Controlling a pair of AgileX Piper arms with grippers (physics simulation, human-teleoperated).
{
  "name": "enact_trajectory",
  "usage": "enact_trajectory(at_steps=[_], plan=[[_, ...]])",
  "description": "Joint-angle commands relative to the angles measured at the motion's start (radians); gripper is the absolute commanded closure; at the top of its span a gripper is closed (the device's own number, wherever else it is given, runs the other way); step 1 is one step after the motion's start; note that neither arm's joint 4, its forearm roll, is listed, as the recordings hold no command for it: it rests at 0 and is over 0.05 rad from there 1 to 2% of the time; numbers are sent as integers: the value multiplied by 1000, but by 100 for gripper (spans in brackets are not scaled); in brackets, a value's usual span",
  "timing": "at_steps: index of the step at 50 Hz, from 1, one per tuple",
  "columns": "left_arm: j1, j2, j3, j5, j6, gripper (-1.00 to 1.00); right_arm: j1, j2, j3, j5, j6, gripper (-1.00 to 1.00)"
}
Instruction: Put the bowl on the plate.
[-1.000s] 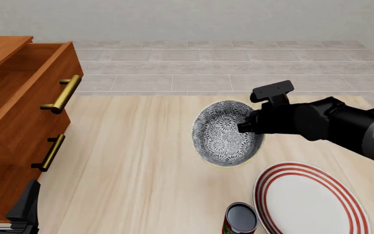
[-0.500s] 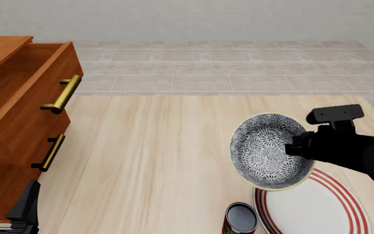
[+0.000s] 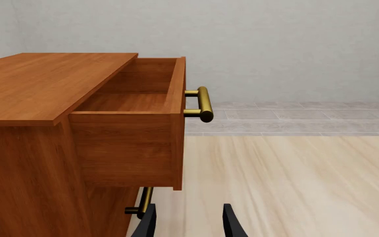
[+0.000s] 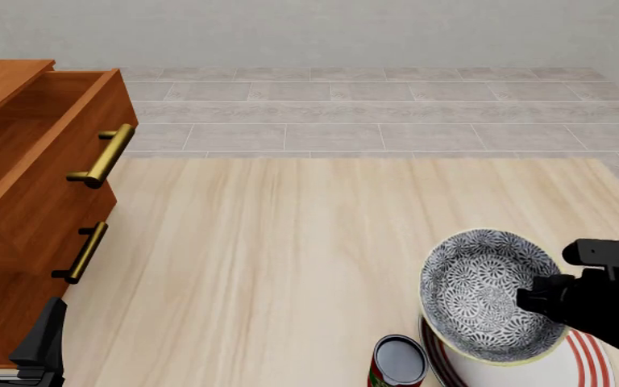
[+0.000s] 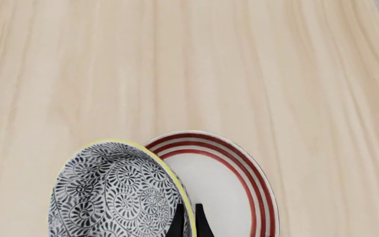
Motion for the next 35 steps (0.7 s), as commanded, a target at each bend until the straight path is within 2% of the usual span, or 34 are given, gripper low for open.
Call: enact_trajectory(at_steps=[1,14,35], plan=[[0,0,0,0,0,-100,-67,-53,85,-25,6,100],[0,0,0,0,0,-100,-124,-9,151,-107,3,100],[0,0,0,0,0,-100,-154,43,211,-195,16,100]])
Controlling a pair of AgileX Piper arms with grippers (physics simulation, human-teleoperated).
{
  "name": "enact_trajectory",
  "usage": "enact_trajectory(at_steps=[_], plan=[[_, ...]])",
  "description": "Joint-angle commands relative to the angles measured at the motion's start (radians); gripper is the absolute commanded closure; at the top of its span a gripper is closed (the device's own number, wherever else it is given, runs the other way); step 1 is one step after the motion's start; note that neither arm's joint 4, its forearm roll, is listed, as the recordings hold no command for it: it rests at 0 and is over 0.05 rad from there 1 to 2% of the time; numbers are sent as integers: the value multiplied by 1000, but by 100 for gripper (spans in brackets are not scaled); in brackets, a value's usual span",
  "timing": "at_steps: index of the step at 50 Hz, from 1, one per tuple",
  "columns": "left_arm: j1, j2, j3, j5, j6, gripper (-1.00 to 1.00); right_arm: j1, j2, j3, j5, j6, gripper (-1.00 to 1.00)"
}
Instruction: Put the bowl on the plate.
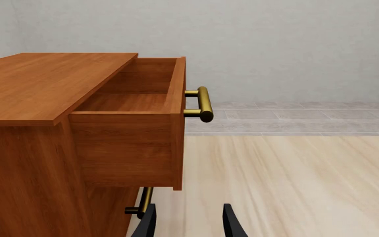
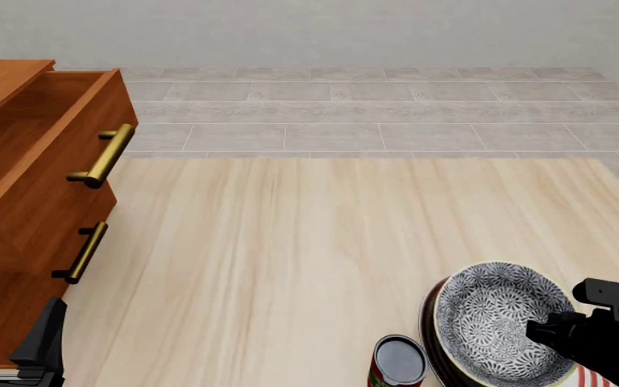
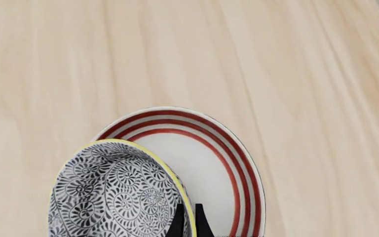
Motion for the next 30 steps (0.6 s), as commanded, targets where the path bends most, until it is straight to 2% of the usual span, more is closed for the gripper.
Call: enact_trajectory(at_steps=[1,27,28,30], plan=[[0,0,0,0,0,-100,-19,20,33,-45,10,100],[0,0,0,0,0,-100,-33,41,78,-94,24,100],[0,0,0,0,0,-100,-38,42,70,-89,21,-100],[0,0,0,0,0,-100,-38,43,67,-87,20,-100]])
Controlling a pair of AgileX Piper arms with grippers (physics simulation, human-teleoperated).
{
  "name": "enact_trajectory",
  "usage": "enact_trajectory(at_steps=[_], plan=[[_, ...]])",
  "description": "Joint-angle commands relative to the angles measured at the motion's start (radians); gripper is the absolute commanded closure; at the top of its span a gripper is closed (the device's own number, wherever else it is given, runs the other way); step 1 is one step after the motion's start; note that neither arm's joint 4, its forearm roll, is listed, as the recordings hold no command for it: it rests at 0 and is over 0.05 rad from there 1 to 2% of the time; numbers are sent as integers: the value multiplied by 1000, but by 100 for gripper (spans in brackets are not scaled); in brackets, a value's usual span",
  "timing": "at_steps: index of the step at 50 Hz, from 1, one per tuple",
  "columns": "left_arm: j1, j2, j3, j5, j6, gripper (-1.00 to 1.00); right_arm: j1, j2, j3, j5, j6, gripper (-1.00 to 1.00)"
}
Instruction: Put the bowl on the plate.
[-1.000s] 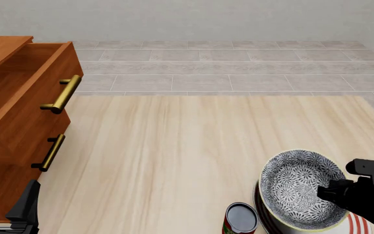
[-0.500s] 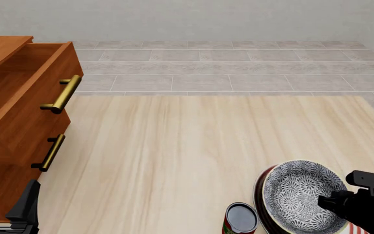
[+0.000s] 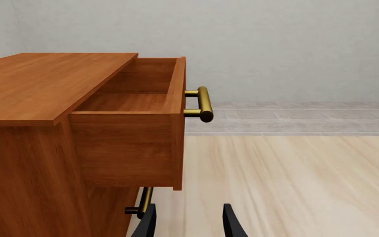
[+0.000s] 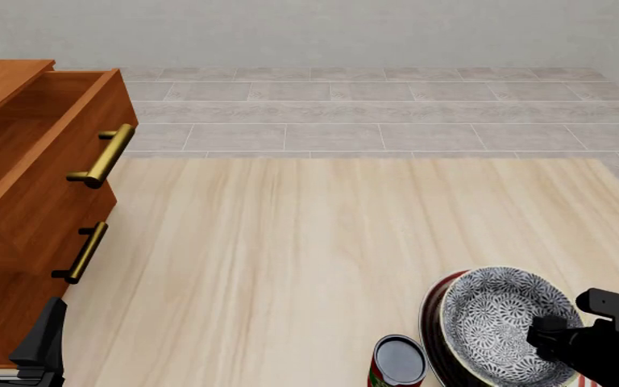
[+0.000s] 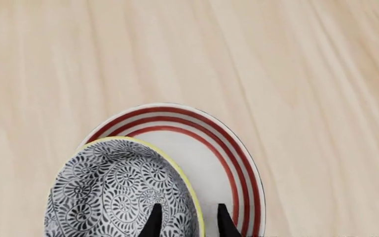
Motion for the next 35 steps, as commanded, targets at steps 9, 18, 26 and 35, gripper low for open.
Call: enact_trajectory(at_steps=[9,18,26,35], plan=[[0,0,0,0,0,-100,-6,8,-5,17,-15,-100],[0,0,0,0,0,-100,-18,-13,-33,55,-31,-100],[0,0,0,0,0,-100,-40,-28,-73,97,-55,-100],[0,0,0,0,0,-100,-59,-63,-102,146,-76,-100]])
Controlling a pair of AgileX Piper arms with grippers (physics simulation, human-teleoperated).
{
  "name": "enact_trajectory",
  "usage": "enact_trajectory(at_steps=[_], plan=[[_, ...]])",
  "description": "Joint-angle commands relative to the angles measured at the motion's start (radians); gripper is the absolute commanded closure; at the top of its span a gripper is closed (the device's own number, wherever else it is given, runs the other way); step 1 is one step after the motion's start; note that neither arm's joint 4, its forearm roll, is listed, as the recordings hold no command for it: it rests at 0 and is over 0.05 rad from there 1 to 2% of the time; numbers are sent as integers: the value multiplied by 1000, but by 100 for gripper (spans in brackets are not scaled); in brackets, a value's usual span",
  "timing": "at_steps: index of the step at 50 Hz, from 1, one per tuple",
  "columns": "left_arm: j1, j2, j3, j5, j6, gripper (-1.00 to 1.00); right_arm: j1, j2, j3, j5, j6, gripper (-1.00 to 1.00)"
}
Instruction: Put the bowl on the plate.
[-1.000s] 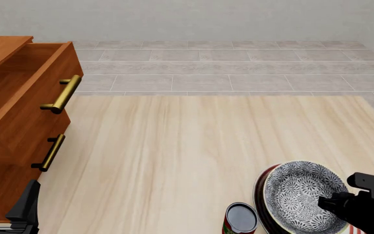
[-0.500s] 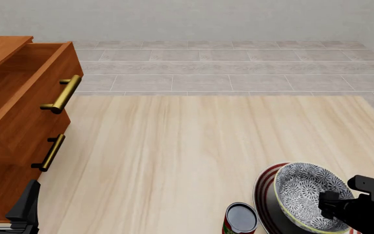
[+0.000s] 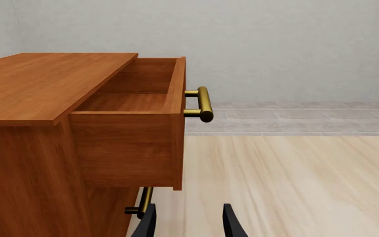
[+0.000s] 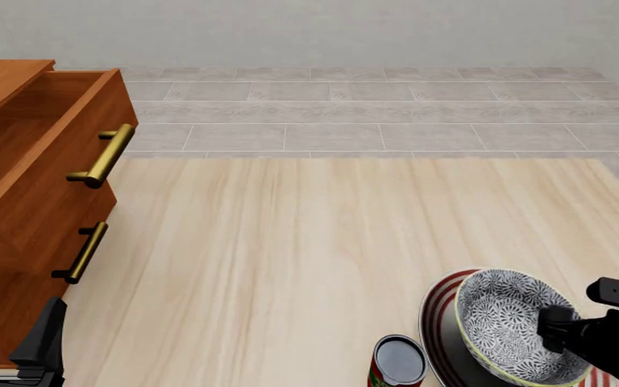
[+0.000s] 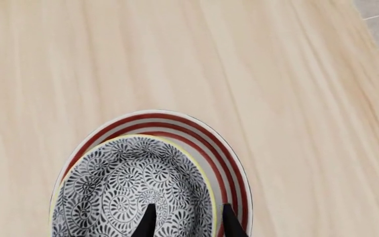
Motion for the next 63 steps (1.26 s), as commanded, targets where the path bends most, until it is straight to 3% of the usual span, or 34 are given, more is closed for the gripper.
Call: enact_trajectory(at_steps=[1,15,28,63], plan=[[0,0,0,0,0,-100,-26,-34,-42,58,-27,-100],[0,0,0,0,0,-100,-61,-85,-114,147,-67,-100],[0,0,0,0,0,-100,-31,-152,-268,286,-103,-100],[0,0,0,0,0,-100,14,-182,-440,406,-156,-100]])
